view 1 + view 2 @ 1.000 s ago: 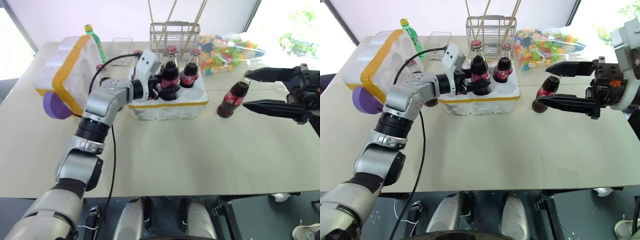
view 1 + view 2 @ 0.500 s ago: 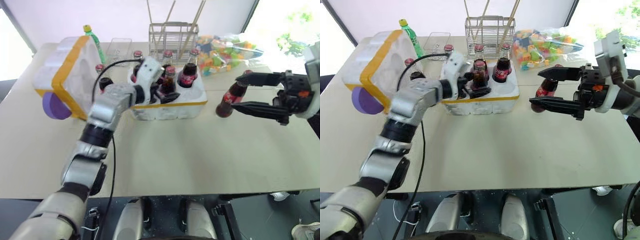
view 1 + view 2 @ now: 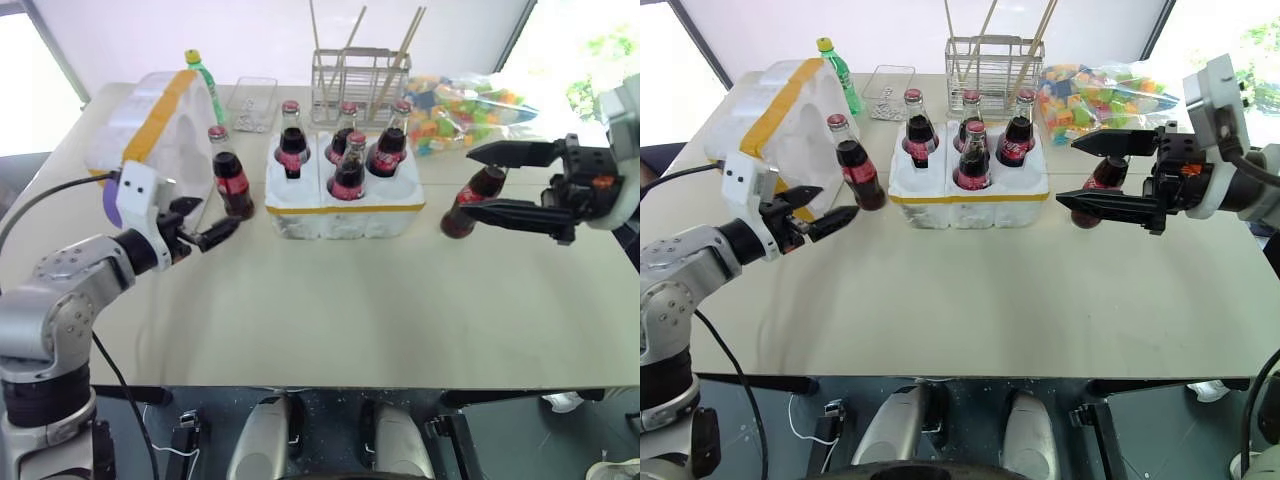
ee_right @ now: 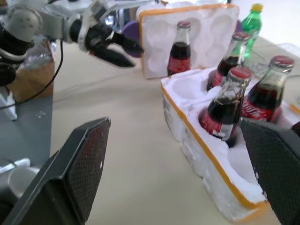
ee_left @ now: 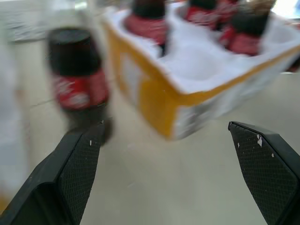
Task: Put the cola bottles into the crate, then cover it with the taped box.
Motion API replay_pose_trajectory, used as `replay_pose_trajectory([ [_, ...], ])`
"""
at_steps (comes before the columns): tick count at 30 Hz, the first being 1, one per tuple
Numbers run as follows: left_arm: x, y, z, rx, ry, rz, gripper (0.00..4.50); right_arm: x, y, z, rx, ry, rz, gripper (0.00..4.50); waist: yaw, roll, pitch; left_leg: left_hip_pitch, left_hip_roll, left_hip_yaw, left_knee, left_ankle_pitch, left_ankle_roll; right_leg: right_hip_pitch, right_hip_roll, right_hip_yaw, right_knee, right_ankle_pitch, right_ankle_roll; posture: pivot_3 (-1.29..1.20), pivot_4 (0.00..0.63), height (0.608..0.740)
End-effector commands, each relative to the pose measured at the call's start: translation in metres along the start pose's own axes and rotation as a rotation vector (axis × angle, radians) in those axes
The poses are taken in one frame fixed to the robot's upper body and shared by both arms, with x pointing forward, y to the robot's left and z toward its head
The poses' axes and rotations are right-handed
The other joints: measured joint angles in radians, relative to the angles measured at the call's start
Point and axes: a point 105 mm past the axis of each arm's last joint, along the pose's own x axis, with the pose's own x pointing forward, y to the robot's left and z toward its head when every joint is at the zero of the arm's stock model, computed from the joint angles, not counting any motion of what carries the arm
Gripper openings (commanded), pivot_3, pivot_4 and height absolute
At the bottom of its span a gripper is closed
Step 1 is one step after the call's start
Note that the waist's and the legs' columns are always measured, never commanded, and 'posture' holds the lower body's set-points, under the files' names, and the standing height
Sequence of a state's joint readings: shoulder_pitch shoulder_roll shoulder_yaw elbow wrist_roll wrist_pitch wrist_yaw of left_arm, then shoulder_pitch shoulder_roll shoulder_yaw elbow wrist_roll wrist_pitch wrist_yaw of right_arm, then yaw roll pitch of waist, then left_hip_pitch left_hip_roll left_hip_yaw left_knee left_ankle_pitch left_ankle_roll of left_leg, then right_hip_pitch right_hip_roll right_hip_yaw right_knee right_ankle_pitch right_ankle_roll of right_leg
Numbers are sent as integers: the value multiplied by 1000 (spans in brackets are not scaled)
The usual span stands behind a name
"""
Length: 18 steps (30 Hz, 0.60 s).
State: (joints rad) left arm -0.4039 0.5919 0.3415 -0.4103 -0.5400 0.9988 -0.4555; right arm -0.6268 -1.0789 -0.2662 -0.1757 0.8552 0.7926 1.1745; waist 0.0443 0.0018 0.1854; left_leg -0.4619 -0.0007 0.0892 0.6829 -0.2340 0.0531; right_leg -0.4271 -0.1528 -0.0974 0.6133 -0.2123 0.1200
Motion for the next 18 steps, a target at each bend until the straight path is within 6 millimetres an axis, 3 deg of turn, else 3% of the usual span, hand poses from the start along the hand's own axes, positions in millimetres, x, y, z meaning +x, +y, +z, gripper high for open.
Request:
replay_pose_trajectory([
  [1,17,-4,14,52,-71,16,4435,1,-3,13,-46,-26,-1,4500,0,0,0,0,0,0,0,0,0,0,0,0,0,0,0,0,150,736],
  [8,45,9,-3,43,-42,82,4435,5,-2,16,-53,-35,14,4500,-7,-1,0,-1,1,4,-1,3,-2,1,0,1,2,2,4,0,150,736],
  [14,50,20,-4,60,-59,111,4435,0,-3,17,-47,-38,-27,4500,-5,-1,0,-1,1,5,-1,1,0,1,0,1,1,2,4,0,150,736],
  [18,64,19,-2,60,-71,106,4435,-1,0,15,-42,-35,-34,4500,-2,-1,0,-1,1,4,-1,1,0,1,-1,1,1,2,4,0,150,736],
])
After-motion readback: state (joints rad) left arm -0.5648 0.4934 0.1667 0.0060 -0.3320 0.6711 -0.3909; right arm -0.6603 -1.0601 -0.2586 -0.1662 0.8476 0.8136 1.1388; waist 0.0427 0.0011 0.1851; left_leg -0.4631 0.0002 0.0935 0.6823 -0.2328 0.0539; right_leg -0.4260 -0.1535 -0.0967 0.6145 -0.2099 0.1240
